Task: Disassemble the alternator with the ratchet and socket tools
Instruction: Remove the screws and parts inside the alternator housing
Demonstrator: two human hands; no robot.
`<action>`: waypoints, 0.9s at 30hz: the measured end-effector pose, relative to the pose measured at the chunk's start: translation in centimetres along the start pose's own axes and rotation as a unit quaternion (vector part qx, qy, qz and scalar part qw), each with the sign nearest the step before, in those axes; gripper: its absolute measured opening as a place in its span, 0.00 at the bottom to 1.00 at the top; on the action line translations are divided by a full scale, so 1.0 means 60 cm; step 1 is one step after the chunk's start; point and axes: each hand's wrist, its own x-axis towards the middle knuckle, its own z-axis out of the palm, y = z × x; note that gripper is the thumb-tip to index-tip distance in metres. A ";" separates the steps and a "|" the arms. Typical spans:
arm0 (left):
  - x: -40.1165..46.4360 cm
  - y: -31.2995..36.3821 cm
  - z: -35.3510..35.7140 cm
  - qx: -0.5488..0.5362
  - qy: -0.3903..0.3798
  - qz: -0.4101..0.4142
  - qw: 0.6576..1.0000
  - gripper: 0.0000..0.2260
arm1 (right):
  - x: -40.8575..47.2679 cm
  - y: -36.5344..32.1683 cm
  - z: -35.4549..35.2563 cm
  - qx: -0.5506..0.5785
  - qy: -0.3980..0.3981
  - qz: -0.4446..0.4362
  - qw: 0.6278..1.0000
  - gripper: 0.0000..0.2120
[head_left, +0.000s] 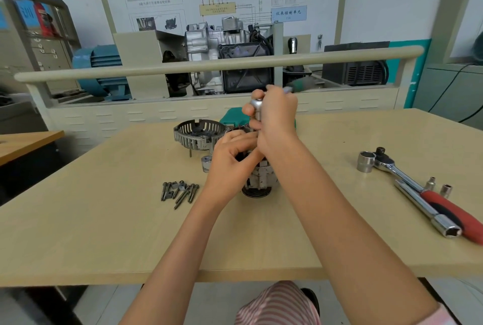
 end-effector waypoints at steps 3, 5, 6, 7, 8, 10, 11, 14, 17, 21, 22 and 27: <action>-0.001 -0.007 -0.001 0.003 -0.002 -0.025 1.000 0.08 | 0.017 -0.023 -0.012 -0.023 -0.138 0.148 0.979 0.12; -0.001 -0.010 -0.001 0.010 0.000 -0.017 1.000 0.10 | 0.021 -0.030 -0.020 -0.013 -0.201 0.190 0.961 0.11; -0.001 -0.010 -0.001 0.011 0.000 -0.008 1.000 0.11 | 0.020 -0.030 -0.019 -0.013 -0.200 0.192 0.961 0.10; 0.000 -0.010 -0.002 0.010 -0.007 0.000 1.000 0.13 | 0.016 -0.026 -0.016 -0.011 -0.173 0.176 0.969 0.10; 0.001 -0.009 -0.002 0.008 -0.012 0.005 1.000 0.13 | 0.013 -0.020 -0.011 -0.005 -0.123 0.141 0.982 0.10; 0.001 -0.006 -0.002 0.003 -0.009 0.001 1.000 0.12 | 0.006 -0.003 -0.001 0.020 0.000 0.029 0.999 0.09; 0.001 -0.005 -0.001 0.002 -0.004 -0.002 1.000 0.12 | 0.004 0.004 0.002 0.032 0.039 -0.016 0.999 0.09; 0.000 -0.001 0.002 0.004 0.001 0.005 1.000 0.11 | 0.009 0.000 0.002 0.002 0.014 0.010 1.000 0.10; 0.000 -0.005 0.002 0.003 0.006 -0.005 1.000 0.10 | 0.019 -0.023 -0.012 -0.022 -0.141 0.154 0.978 0.13; 0.000 -0.004 -0.001 0.012 -0.006 0.015 1.000 0.13 | 0.021 -0.026 -0.019 -0.001 -0.192 0.186 0.964 0.11; 0.000 -0.003 -0.001 0.014 -0.010 0.017 1.000 0.13 | 0.017 -0.021 -0.015 0.004 -0.146 0.158 0.977 0.10; 0.001 0.000 -0.001 0.015 0.004 0.000 1.000 0.14 | 0.002 0.006 0.001 0.068 0.062 -0.038 0.995 0.10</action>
